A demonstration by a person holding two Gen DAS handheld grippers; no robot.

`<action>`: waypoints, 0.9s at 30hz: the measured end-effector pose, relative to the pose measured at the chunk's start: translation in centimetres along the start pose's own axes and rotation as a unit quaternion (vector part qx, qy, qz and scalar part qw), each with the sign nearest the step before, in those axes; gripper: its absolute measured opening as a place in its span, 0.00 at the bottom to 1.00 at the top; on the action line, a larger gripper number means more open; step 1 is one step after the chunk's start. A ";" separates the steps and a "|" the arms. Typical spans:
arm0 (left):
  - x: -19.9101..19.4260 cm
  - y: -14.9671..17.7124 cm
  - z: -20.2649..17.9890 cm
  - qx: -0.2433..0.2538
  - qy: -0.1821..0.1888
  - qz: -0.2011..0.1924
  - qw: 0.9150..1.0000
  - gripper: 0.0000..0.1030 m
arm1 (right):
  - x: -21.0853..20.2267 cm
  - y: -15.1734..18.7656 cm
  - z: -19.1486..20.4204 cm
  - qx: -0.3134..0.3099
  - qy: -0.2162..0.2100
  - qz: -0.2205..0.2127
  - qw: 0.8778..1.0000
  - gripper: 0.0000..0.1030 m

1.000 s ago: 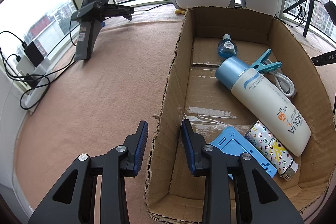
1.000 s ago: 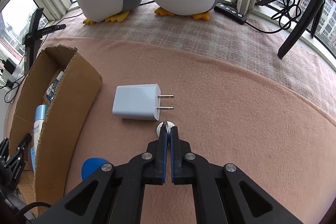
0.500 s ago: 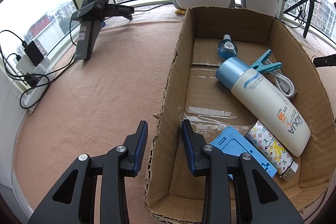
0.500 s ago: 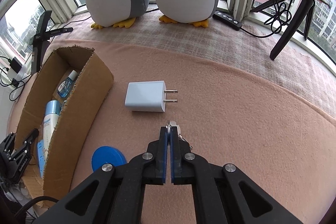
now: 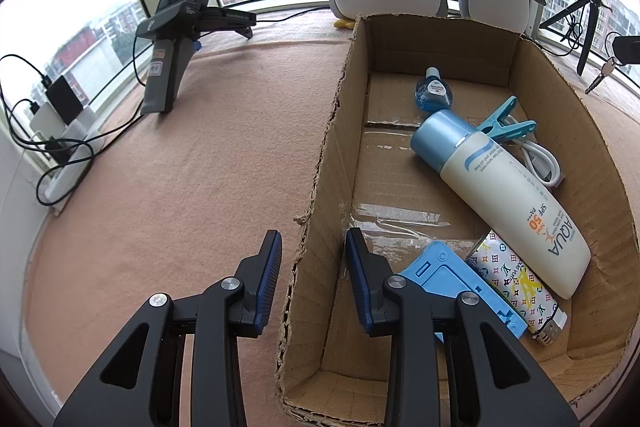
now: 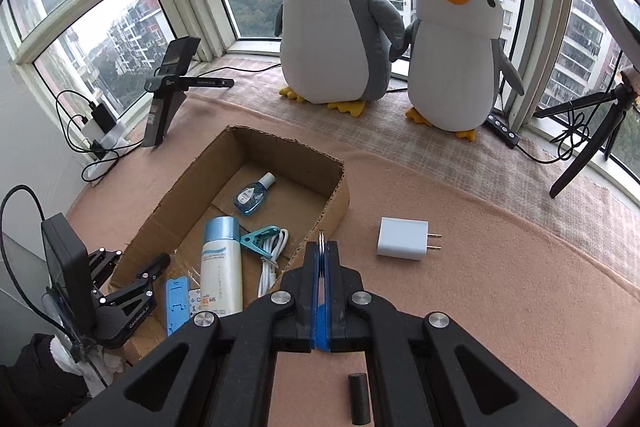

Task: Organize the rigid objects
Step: 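Carry the keys over the box and open the right gripper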

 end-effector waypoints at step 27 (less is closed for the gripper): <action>0.0 0.0 0.1 -0.001 0.000 0.000 1.000 0.30 | 1.2 -0.6 4.5 -0.045 0.015 -0.004 0.999 0.71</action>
Point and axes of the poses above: each gripper's, at about its wrist camera, not at the fingertips, and x roughly the way its jaws point, z to its left, y to its underside, the point moved 2 cm from there along x, roughly the way its jaws point, and after that the axes turned 6 degrees about -x, right-handed, at the moved point
